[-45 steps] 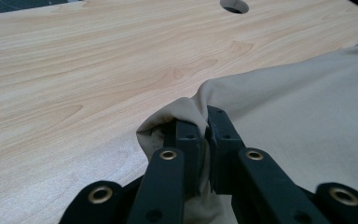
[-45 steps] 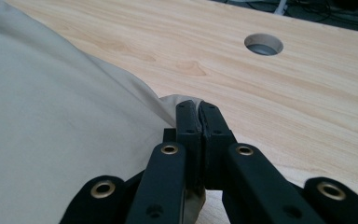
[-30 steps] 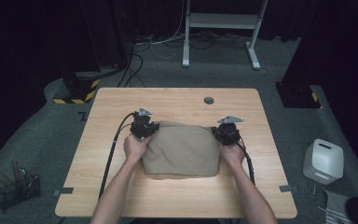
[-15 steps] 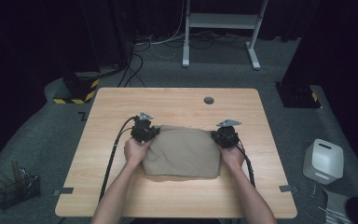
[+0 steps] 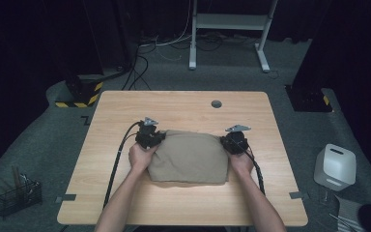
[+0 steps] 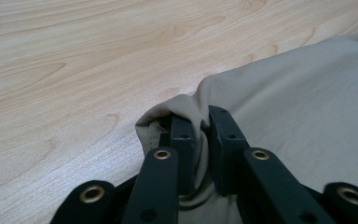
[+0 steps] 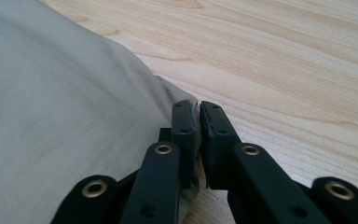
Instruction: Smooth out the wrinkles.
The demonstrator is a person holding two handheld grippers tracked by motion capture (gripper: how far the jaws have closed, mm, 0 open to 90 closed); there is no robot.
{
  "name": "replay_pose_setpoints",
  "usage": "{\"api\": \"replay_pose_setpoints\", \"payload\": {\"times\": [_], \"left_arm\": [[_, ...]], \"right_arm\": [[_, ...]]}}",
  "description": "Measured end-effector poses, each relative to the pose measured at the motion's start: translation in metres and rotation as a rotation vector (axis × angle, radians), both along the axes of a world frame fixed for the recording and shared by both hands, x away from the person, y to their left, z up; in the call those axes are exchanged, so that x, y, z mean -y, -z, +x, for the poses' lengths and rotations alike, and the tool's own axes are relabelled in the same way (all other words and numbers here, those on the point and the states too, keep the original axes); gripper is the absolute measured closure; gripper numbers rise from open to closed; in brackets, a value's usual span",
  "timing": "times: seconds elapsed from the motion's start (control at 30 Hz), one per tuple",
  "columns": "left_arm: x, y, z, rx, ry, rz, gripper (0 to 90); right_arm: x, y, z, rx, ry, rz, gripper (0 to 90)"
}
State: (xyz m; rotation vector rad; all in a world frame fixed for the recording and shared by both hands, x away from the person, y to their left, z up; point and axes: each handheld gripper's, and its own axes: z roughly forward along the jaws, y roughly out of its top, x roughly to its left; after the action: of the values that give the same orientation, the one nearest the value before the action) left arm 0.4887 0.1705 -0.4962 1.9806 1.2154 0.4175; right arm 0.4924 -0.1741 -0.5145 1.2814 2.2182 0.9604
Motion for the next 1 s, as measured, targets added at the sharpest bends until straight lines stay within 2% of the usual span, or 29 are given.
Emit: {"api": "replay_pose_setpoints", "payload": {"times": [0.13,0.3,0.4,0.47,0.57,0.6,0.7,0.77,0.8,0.93,1.0], "left_arm": [[-0.003,-0.003,-0.001,0.004,-0.017,-0.009,70.6],[-0.010,-0.010,-0.004,0.007,-0.051,-0.022,52.3],[-0.018,-0.016,-0.007,0.027,-0.071,-0.017,47.0],[-0.023,-0.021,-0.010,0.039,-0.083,-0.035,44.8],[-0.029,-0.032,-0.017,0.080,-0.085,-0.059,42.4],[-0.031,-0.037,-0.020,0.098,-0.081,-0.060,41.8],[-0.028,-0.046,-0.028,0.113,-0.050,-0.088,39.8],[-0.021,-0.049,-0.035,0.117,-0.011,-0.108,39.0],[-0.013,-0.048,-0.038,0.114,0.019,-0.104,38.6],[0.010,-0.041,-0.042,0.101,0.091,-0.079,38.0],[0.023,-0.030,-0.040,0.079,0.113,-0.054,37.8]], "right_arm": [[0.003,-0.001,0.000,-0.006,0.011,0.019,77.0],[0.011,-0.006,-0.002,0.007,0.040,0.048,64.1],[0.016,-0.014,-0.004,0.034,0.066,0.078,59.5],[0.018,-0.020,-0.006,0.054,0.070,0.091,58.2],[0.018,-0.031,-0.011,0.087,0.056,0.114,57.5],[0.017,-0.035,-0.014,0.097,0.046,0.121,57.4],[0.010,-0.046,-0.022,0.132,0.002,0.129,57.0],[0.004,-0.050,-0.025,0.139,-0.023,0.142,56.7],[-0.001,-0.051,-0.026,0.136,-0.037,0.153,56.5],[-0.027,-0.042,-0.030,0.109,-0.114,0.138,56.0],[-0.036,-0.034,-0.029,0.088,-0.134,0.137,55.8]]}}
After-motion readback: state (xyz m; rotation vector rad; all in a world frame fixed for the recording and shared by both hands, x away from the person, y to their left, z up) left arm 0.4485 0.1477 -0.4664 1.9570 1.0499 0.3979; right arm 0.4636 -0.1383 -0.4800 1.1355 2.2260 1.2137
